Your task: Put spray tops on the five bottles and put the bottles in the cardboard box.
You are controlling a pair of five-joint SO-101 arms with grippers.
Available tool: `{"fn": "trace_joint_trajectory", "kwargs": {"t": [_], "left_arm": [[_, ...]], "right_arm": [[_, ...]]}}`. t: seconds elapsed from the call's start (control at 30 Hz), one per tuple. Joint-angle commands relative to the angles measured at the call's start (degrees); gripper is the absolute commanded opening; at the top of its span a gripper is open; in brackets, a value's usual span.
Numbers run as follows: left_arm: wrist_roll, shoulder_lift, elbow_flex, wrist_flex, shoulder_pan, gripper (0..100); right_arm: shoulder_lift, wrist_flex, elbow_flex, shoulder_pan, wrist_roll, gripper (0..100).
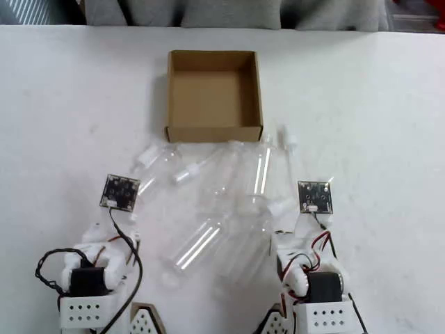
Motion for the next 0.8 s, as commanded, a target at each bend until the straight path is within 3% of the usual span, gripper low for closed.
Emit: {"fn": "trace_joint_trajectory", "kwargs": {"t": [0.0,0.6,0.77], "left_arm": [[-0.18,-0.57,-0.09,0.26,0.40,2],[-0.53,-0.57,-0.18,0.35,0.22,3],[-0.53,-0.66,-5.19,-0.79,0.22,3]], "right_arm": [[-0.40,-0.84,0.26,0.22,-0.09,1.6],[-0.40,-0.84,0.26,0.04,-0.09,1.6],[-0.40,-0.84,0.26,0.04,0.00,1.6]]}}
